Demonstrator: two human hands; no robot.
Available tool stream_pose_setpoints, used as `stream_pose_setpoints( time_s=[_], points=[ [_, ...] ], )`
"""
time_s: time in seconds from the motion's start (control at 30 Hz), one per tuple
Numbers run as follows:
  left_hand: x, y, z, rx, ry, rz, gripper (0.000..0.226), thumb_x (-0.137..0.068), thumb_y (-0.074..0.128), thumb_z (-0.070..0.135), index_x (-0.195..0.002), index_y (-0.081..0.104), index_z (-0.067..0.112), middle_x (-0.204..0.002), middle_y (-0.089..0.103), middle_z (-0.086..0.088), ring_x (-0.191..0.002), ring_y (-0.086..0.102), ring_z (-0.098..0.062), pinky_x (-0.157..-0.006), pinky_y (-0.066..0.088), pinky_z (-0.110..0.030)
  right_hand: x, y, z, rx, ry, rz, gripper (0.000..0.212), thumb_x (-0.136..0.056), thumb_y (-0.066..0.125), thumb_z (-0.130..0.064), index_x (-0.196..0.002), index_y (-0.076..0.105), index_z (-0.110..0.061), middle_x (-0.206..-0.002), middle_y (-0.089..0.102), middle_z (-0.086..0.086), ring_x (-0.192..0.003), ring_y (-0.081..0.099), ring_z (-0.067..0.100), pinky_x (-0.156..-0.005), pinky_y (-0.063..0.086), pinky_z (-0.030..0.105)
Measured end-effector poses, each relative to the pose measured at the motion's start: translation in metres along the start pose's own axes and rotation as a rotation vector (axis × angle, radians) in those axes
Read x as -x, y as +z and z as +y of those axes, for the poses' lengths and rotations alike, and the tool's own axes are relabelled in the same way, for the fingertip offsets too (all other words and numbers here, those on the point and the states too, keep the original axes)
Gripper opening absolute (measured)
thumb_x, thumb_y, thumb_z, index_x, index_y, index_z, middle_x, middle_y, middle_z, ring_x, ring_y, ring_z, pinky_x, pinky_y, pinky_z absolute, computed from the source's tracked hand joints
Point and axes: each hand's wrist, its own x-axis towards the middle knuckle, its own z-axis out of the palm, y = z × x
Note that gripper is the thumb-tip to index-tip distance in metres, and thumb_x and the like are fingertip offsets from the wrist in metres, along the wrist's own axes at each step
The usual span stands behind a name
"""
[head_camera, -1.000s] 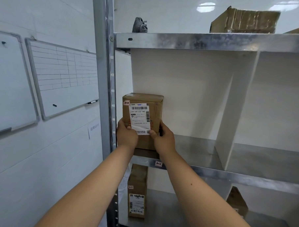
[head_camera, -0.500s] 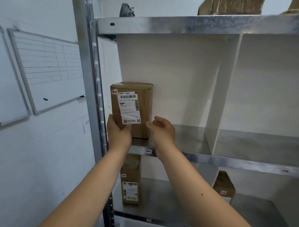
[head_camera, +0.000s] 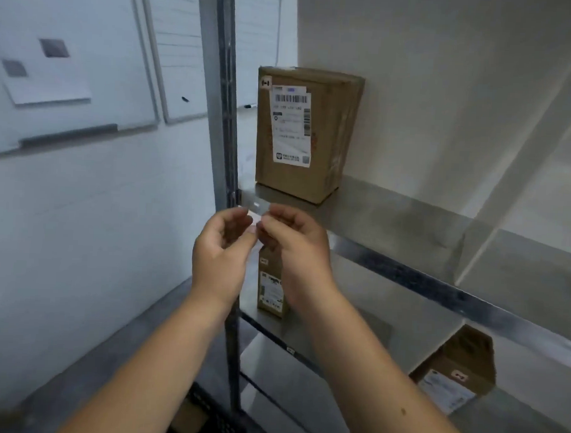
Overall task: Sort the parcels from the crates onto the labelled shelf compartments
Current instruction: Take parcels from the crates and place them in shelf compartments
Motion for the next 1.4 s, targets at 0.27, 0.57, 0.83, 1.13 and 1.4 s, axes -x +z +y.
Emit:
stream_pose_setpoints(
  time_s=[0.27, 0.57, 0.83, 1.13, 1.4],
  points=[
    [0.059, -0.047, -0.044, -0.089, -0.151, 0.250, 0.020, -0.088, 0.068, 0.011, -0.106, 0.071, 0.019, -0.109, 0.074, -0.013, -0.103, 0.071, -0.023, -0.096, 0.057, -0.037, 0.029, 0.004, 0.080, -0.048, 0.332, -0.249, 0.024, -0.089, 0.073, -0.003, -0.113, 0.071, -0.004, -0.115, 0.073, 0.023, -0.109, 0.074, 0.035, -0.101, 0.058, 0.047],
    [0.131, -0.132, -0.096, -0.232, -0.449, 0.484, 0.015, -0.097, 0.070, 0.006, -0.106, 0.070, 0.017, -0.098, 0.071, -0.002, -0.082, 0.069, 0.000, -0.078, 0.054, -0.019, 0.070, 0.029, 0.187, 0.041, 0.687, -0.447, 0.012, -0.095, 0.068, 0.001, -0.105, 0.068, -0.006, -0.097, 0.070, 0.020, -0.091, 0.068, 0.030, -0.090, 0.057, 0.044],
    [0.147, -0.186, -0.168, -0.225, -0.693, 0.507, 0.014, -0.094, 0.076, 0.017, -0.101, 0.072, 0.028, -0.104, 0.073, 0.001, -0.098, 0.069, -0.013, -0.088, 0.053, -0.029, 0.077, 0.040, 0.295, 0.160, 0.812, -0.291, 0.012, -0.096, 0.066, 0.003, -0.103, 0.070, -0.007, -0.088, 0.070, 0.014, -0.084, 0.067, 0.027, -0.084, 0.057, 0.043],
    [0.143, -0.228, -0.256, -0.090, -0.940, 0.499, 0.021, -0.097, 0.072, 0.021, -0.119, 0.072, 0.020, -0.116, 0.072, 0.002, -0.111, 0.067, -0.013, -0.096, 0.054, -0.032, 0.057, 0.039, 0.385, 0.370, 0.910, -0.235, 0.013, -0.096, 0.067, 0.001, -0.105, 0.069, -0.008, -0.098, 0.071, 0.015, -0.090, 0.070, 0.026, -0.092, 0.060, 0.042],
    [0.118, -0.213, -0.327, -0.070, -0.988, 0.606, 0.023, -0.098, 0.070, 0.017, -0.121, 0.071, 0.018, -0.113, 0.073, 0.004, -0.105, 0.066, -0.006, -0.084, 0.050, -0.022, 0.018, 0.037, 0.466, 0.444, 1.063, -0.328, 0.021, -0.093, 0.071, -0.004, -0.114, 0.069, -0.007, -0.113, 0.074, 0.023, -0.108, 0.074, 0.035, -0.096, 0.061, 0.045]
  ],
)
